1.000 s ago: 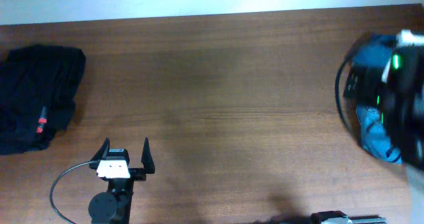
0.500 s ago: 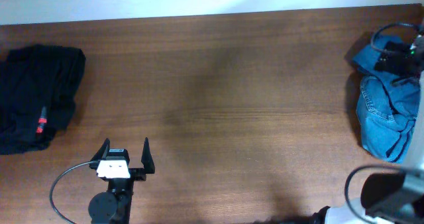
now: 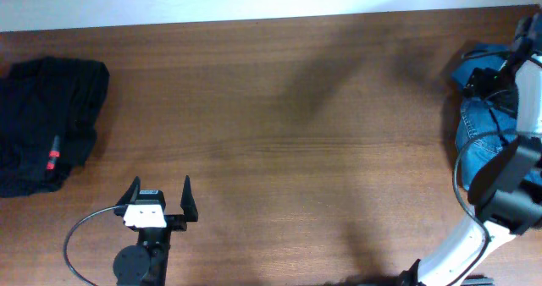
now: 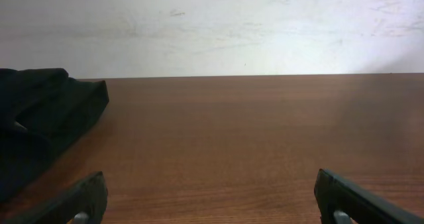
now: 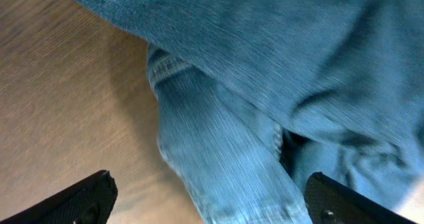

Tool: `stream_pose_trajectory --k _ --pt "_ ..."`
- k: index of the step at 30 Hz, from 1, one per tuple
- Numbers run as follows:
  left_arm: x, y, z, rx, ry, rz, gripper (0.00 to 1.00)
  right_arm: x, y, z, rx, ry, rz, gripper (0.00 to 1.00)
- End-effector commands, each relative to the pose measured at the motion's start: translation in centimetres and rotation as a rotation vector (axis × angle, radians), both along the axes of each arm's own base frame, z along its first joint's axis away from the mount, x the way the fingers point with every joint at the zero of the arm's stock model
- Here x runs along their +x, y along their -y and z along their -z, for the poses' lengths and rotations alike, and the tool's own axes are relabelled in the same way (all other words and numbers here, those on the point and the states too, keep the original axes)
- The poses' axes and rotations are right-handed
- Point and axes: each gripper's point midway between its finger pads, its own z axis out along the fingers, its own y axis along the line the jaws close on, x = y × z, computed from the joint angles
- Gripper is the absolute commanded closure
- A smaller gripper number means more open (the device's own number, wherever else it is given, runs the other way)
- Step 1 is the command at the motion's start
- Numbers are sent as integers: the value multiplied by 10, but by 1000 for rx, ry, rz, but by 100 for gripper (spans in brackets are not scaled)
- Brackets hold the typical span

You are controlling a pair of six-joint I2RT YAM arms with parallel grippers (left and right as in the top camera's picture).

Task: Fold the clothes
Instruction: 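Reach the right gripper to the crumpled blue jeans and grasp them, then lift the jeans with the right gripper and drag them toward table center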

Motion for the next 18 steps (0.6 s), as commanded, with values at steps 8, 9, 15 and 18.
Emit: stream_pose_trajectory --k 8,9,15,18 --pt "0 1 1 14 3 8 1 16 4 54 22 -55 -4 6" --pt "0 1 1 14 3 8 1 14 7 59 11 -72 7 6" --pt "0 1 1 14 3 8 1 9 9 73 8 -114 19 11" --pt "0 1 1 14 3 8 1 7 8 75 14 -121 30 31"
